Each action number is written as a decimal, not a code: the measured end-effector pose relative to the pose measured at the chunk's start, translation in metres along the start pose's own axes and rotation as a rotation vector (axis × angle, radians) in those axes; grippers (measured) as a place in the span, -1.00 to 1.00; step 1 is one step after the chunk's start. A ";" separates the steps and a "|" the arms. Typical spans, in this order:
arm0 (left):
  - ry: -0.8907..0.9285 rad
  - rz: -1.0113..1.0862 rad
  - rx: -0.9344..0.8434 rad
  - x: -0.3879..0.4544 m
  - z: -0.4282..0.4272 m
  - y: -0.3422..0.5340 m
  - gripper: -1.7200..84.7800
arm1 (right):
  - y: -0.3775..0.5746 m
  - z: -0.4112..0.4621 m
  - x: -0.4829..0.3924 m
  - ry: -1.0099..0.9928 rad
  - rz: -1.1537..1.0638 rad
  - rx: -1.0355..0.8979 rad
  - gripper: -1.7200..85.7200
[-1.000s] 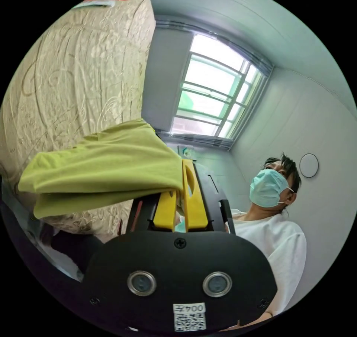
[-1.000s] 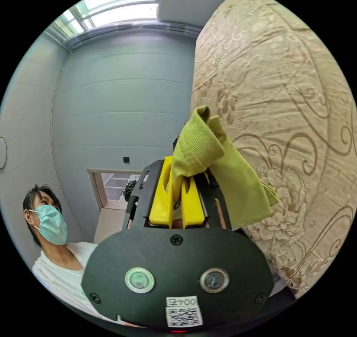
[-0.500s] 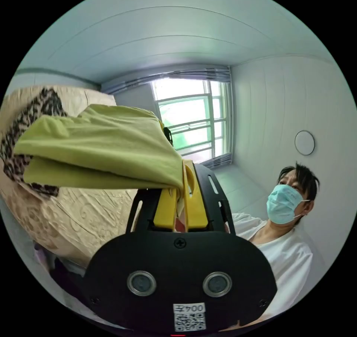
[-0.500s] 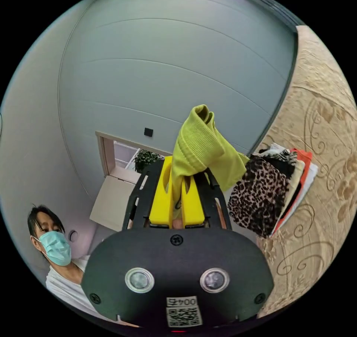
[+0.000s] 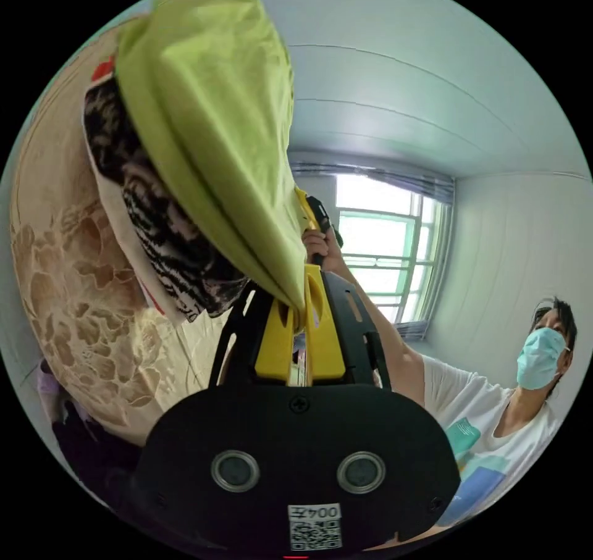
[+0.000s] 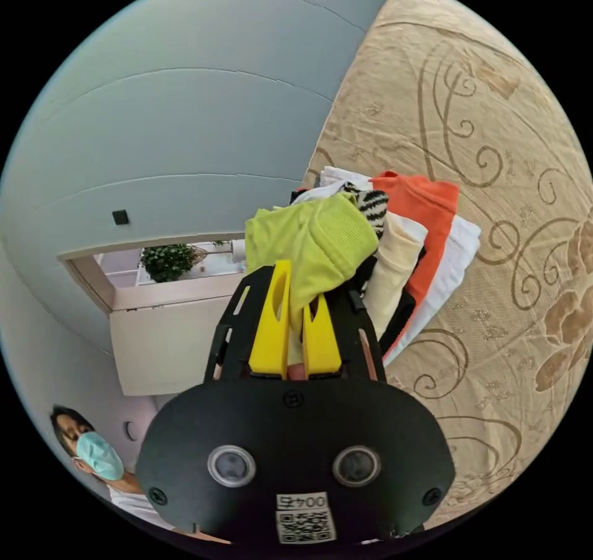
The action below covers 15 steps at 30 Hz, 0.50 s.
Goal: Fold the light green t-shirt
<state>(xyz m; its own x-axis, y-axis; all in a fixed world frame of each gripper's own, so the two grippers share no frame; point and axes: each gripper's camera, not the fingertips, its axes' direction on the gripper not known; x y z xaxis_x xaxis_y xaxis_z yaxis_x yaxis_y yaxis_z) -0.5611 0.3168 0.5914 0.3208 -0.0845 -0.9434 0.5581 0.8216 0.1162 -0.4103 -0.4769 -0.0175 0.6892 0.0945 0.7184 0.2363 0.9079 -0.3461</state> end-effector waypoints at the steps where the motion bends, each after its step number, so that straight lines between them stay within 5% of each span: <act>1: 0.006 0.016 0.004 0.004 0.003 0.003 -0.86 | 0.000 -0.005 -0.010 -0.030 -0.007 0.002 -0.91; 8: -0.104 0.222 0.000 0.072 0.029 0.020 -0.85 | -0.002 -0.029 -0.107 0.102 -0.230 -0.094 -0.88; 12: -0.044 -0.057 -0.104 -0.020 0.060 0.048 -0.83 | 0.007 -0.024 -0.079 0.302 -0.084 -0.134 -0.75; 15: 0.002 -0.149 -0.047 -0.053 0.050 0.097 -0.85 | 0.041 -0.054 -0.060 0.319 0.003 0.011 -0.73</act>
<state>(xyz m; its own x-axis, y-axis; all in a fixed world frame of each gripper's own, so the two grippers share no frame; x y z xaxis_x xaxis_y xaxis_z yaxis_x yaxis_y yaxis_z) -0.4856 0.3728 0.6686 0.2361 -0.2063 -0.9496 0.5626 0.8258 -0.0396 -0.4050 -0.4676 -0.1076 0.8704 -0.0338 0.4912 0.2274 0.9125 -0.3401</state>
